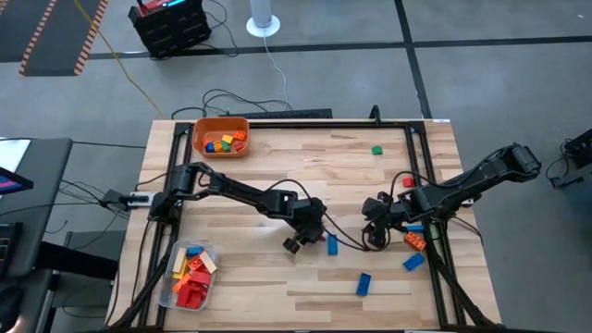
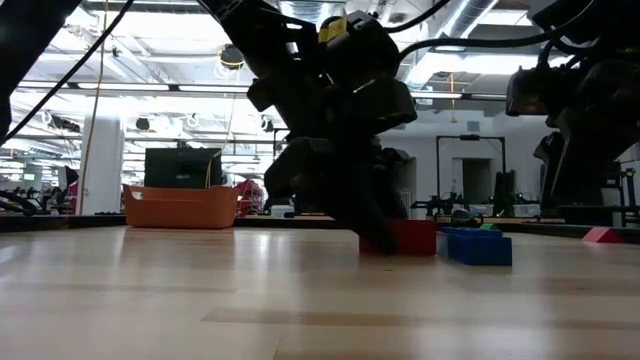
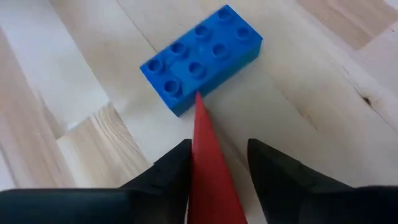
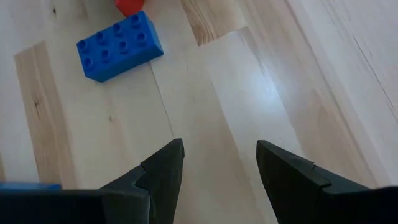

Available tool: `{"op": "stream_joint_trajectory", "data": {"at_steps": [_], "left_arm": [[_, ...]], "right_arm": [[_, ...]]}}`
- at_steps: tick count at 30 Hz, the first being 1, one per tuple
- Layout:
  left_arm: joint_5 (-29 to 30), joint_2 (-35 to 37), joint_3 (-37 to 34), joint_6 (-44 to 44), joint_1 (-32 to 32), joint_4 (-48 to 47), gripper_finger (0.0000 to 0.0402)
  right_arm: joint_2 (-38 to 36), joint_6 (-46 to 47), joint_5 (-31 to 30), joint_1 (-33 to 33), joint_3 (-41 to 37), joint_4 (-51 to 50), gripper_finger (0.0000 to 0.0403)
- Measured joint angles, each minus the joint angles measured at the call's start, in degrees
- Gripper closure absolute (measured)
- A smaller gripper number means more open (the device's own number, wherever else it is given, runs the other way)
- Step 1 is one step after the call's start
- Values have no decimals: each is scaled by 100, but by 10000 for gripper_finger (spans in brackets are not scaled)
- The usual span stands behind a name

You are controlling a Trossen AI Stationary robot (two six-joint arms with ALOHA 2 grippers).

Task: Sort blocks by size
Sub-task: Put the large red block into the transparent bin

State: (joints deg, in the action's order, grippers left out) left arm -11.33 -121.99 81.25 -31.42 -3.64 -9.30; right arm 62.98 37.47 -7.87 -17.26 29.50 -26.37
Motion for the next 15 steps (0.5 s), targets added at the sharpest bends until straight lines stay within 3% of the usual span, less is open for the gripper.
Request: {"op": "stream_joint_trajectory", "data": {"at_steps": [6, 15], "left_arm": [[60, 10, 0, 77, -2, -170, 318], [129, 717, 2, 247, 59, -765, 319]], "right_arm": [[0, 4, -1, 0, 0, -37, 171], [0, -44, -1, 20, 0, -65, 171]]}}
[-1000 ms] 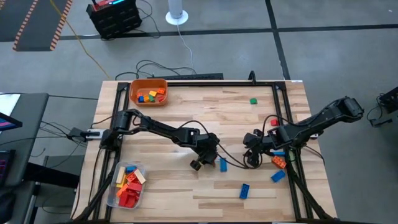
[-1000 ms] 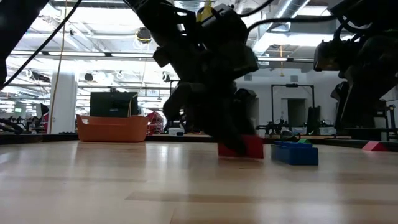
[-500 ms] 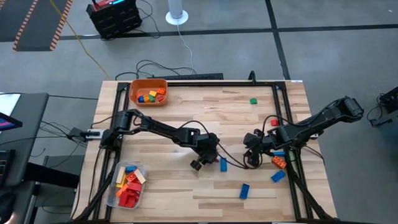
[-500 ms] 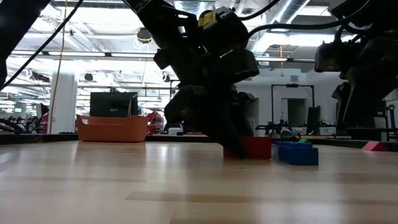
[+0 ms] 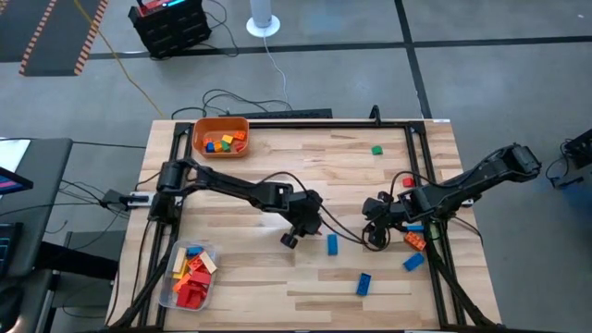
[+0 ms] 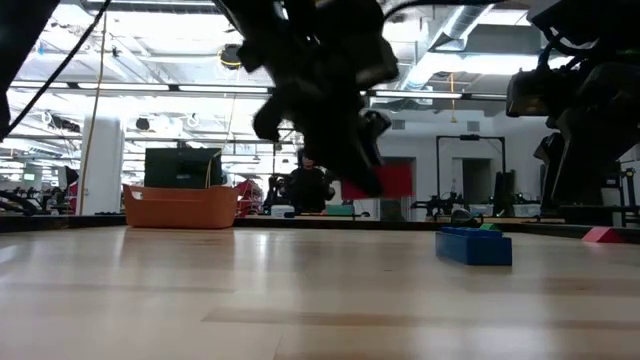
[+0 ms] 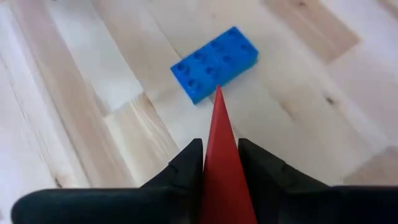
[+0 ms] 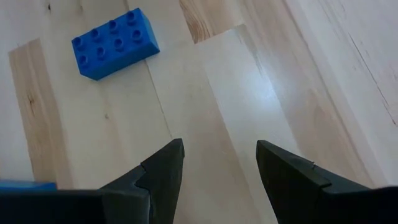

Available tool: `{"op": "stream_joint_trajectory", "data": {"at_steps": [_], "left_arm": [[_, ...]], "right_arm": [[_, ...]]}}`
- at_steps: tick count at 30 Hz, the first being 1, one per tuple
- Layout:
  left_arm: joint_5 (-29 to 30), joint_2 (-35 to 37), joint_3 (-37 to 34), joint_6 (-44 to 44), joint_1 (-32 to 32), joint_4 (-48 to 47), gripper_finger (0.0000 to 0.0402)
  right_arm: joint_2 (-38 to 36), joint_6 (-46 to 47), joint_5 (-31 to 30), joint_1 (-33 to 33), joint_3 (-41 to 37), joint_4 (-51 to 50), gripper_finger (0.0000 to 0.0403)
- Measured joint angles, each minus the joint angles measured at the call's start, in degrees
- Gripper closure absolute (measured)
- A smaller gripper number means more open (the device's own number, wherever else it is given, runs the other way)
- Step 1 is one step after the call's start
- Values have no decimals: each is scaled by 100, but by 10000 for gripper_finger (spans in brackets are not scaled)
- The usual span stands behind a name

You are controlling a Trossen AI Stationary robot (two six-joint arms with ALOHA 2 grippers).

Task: Sort blocks by size
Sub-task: Put the large red block into the transparent bin

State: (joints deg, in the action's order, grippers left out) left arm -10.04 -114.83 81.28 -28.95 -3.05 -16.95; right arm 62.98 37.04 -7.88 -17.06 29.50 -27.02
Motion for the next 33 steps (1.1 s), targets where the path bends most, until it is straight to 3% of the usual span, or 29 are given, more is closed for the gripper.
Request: {"op": "stream_joint_trajectory", "data": {"at_steps": [5, 9, 11, 15, 20, 23, 28, 33], "left_arm": [[0, 515, -2, 128, -24, -615, 319], [-19, 1196, -2, 883, -72, -1671, 319], [-225, 1535, 0, 1537, -144, -2411, 319], [-1048, 1984, 0, 3637, -369, -4256, 319], [-608, 2168, -54, 5426, -1333, -6250, 319], [-811, 2223, -393, 6417, -1921, -6411, 317], [-1626, 2278, -922, 7787, -2703, -6250, 315], [-1103, 2286, -1325, 8861, -3012, -6340, 298]], "right_arm": [[0, 0, -91, -2, 0, 0, 171], [0, -22, -595, 2, 0, 2, 171], [0, -133, -829, 61, 0, 23, 171], [0, -472, -899, 330, 0, 251, 171], [0, -1138, -901, 673, 0, 815, 171], [0, -1651, -895, 868, 0, 1075, 171], [0, -2245, -858, 1279, 0, 1350, 171], [0, -2384, -231, 1620, 115, 1400, 171]]}}
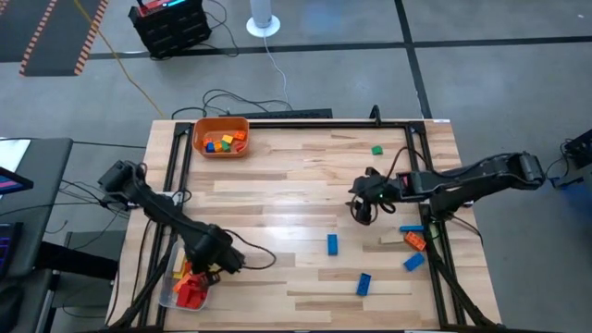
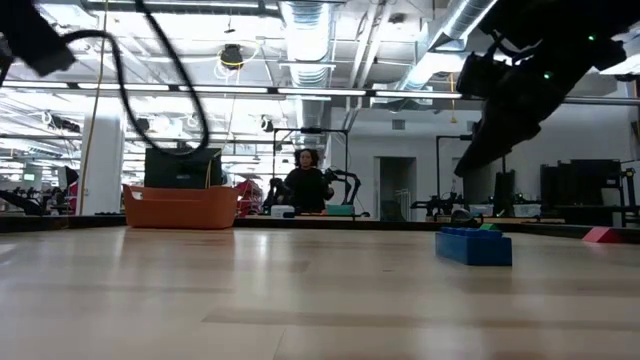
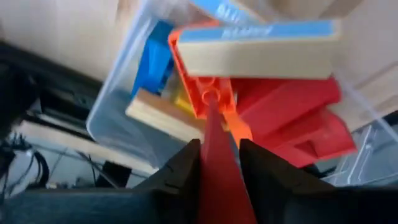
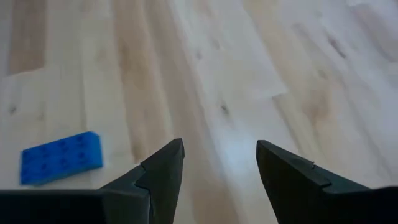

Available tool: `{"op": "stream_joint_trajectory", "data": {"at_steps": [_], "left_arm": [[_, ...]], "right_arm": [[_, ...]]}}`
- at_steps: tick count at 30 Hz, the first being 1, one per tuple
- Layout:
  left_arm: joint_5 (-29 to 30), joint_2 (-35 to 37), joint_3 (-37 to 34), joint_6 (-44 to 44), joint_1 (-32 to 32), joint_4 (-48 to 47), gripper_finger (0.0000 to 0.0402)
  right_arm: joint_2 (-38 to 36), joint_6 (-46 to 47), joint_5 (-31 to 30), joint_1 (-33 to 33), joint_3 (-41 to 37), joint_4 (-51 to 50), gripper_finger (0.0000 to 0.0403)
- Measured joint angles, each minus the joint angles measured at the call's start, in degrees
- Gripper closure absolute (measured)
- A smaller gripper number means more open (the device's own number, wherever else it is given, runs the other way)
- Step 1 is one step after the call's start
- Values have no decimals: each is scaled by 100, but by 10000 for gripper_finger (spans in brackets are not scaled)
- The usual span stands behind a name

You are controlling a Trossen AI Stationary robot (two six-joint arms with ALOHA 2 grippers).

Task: Sort blocks by size
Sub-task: Put the large red block into the transparent bin, then put the small red block into the orange bin

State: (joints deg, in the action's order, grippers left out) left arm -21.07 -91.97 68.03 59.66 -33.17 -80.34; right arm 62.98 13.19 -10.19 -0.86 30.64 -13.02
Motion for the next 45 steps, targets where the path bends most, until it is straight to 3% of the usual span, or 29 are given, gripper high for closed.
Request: {"op": "stream_joint_trajectory", "data": {"at_steps": [3, 10, 14, 17, 22, 25, 29, 33, 39, 45], "left_arm": [[-294, 7, -70, 153, -18, -41, 270], [-315, 7, 110, -257, 160, -662, 219], [13, 9, 444, -794, 591, -831, 216], [1244, 11, 703, -1502, 996, -682, 219], [4567, 5, 746, -3112, 1602, 322, 220], [5594, 9, 713, -4279, 1976, 1141, 221], [5641, 9, 269, -6035, 2374, 2825, 221], [5309, 6, -415, -7163, 2558, 4417, 221], [5135, 5, -1032, -7483, 2634, 5069, 221], [5116, 118, -1391, -7279, 2634, 5134, 221]], "right_arm": [[0, -5, 133, -39, 12, -19, 171], [0, 83, 148, -214, 12, -373, 171], [0, 668, 60, -39, 224, -1273, 171], [6, 1338, -297, 163, 493, -2334, 171], [288, 1808, -445, 707, 851, -3946, 171], [656, 1429, -446, 1180, 1118, -4888, 171], [1273, 309, -444, 1705, 1330, -5339, 171], [1921, -819, -429, 2135, 1477, -5392, 170], [2832, -2219, -435, 2947, 1557, -5690, 159], [3585, -2667, -774, 3524, 1559, -5758, 148]]}}
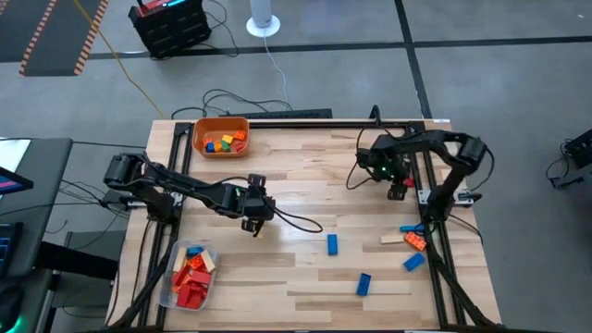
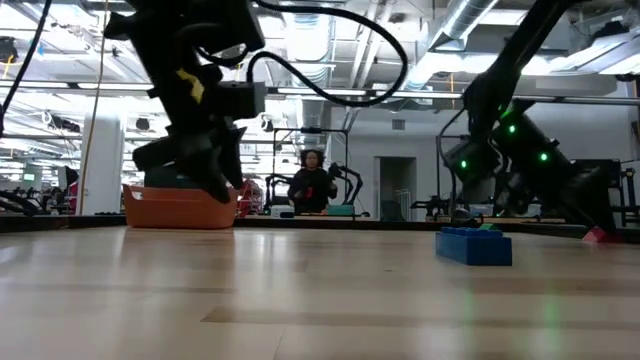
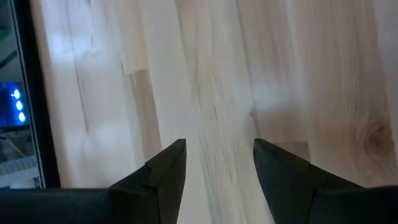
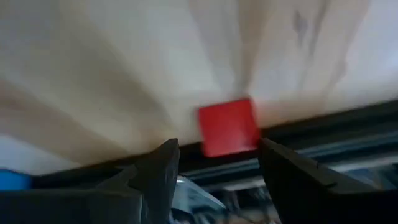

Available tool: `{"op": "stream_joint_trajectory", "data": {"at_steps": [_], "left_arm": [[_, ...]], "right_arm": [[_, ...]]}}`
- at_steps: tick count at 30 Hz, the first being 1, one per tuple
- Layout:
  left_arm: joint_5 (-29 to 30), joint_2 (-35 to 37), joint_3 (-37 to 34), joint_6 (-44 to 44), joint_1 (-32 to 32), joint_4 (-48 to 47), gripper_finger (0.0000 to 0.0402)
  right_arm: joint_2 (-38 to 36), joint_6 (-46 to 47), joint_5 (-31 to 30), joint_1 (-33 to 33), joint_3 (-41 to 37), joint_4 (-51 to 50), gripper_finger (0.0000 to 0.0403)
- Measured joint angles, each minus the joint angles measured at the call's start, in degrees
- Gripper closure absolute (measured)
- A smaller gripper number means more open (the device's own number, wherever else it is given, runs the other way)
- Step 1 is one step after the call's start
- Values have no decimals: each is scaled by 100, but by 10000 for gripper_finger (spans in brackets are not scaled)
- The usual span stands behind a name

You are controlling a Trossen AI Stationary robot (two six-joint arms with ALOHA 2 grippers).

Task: Sort blocks by size
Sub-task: Put the small red block into the orange bin

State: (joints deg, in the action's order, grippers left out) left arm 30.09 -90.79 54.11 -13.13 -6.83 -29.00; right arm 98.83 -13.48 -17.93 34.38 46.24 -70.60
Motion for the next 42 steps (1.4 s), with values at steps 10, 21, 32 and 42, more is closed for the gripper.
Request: {"op": "stream_joint_trajectory", "data": {"at_steps": [10, 21, 32, 42], "left_arm": [[0, 861, -542, 428, -2, 114, 221], [0, 1715, -757, 753, -2, 93, 221], [97, 1767, -757, 757, -3, 22, 221], [651, 1891, -755, 1215, -179, -121, 221]], "right_arm": [[862, -364, -527, 176, -2, 124, 148], [1243, -313, -435, 144, 79, 196, 246], [42, -289, 828, -353, 1062, 627, 246], [-26, -245, 2955, -686, 2115, 3102, 246]]}}
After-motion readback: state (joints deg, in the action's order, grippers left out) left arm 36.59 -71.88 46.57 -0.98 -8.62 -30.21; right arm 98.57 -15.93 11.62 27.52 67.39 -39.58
